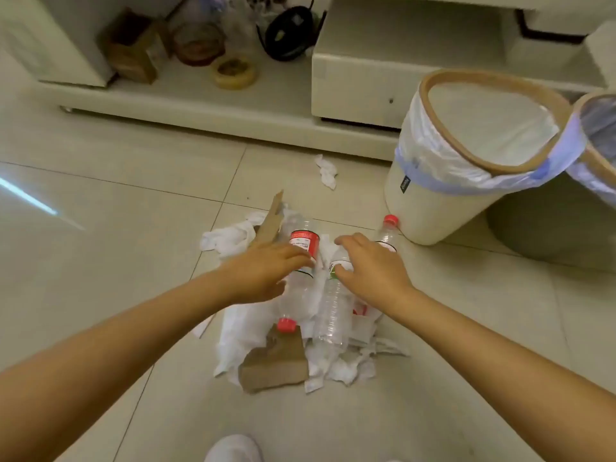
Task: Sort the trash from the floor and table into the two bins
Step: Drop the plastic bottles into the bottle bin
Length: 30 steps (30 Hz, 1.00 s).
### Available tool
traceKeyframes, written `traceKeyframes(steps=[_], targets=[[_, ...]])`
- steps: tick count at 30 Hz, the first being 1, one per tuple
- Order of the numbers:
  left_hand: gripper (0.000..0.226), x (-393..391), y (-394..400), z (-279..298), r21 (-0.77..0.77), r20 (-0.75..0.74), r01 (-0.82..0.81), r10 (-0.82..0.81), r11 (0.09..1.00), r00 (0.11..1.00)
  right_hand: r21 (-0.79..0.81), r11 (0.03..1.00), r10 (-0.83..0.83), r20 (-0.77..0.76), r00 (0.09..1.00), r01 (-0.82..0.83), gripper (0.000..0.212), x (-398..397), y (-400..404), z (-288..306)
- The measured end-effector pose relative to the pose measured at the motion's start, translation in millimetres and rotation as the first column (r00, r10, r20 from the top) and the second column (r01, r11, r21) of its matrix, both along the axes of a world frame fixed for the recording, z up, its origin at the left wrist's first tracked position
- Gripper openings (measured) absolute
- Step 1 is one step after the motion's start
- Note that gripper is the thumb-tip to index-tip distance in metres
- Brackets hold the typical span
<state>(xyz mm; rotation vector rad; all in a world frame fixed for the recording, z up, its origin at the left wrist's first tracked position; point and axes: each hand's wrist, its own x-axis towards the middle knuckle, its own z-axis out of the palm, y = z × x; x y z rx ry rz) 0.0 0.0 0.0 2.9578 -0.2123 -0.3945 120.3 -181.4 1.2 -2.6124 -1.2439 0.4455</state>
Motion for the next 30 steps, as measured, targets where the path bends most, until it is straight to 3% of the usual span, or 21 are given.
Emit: traceKeyframes(steps=[1,4,6,12,15,18,21,27,30], targets=[[0.064,-1,-1,-3,0.057,-0.054,0.093,-0.09,0.994,0.994,-0.022,1.0,-0.012,-0.005,1.0,0.011,0.047,-3,3,-5],[0.079,-11,-5,-15,0.132,-0.011,0.355,-0.357,0.925,0.934,-0.133,0.991,-0.038,-0.061,0.997,0.03,0.053,-12,10,-21],[0.079,-13,-7,-25,0.213,-0.009,0.442,-0.45,0.872,0.893,-0.185,0.981,-0.087,-0.13,0.988,0.062,0.057,-14,13,-33],[0.074,-8,-8,-59,0.462,-0.188,0.567,-0.549,0.682,0.814,-0.214,0.955,-0.257,-0.248,0.934,0.206,0.079,-13,19,-63],[0.058,-8,-11,-61,0.478,-0.156,0.558,-0.559,0.679,0.814,-0.235,0.912,-0.403,-0.359,0.842,0.337,0.099,-17,23,-69],[0.051,-8,-13,-53,0.414,-0.026,0.512,-0.552,0.753,0.833,-0.243,0.842,-0.531,-0.532,0.66,0.482,0.116,-17,24,-72],[0.06,-10,-9,-38,0.306,0.098,0.412,-0.458,0.859,0.883,-0.202,0.79,-0.555,-0.639,0.533,0.579,0.105,-13,17,-63],[0.057,3,-2,17,0.046,0.381,0.18,-0.184,0.983,0.906,0.026,0.728,-0.417,-0.777,0.472,0.685,0.083,-4,0,-13],[0.048,16,-7,50,-0.226,0.476,0.043,0.072,0.973,0.876,0.183,0.681,-0.324,-0.793,0.515,0.709,0.076,5,-18,26]])
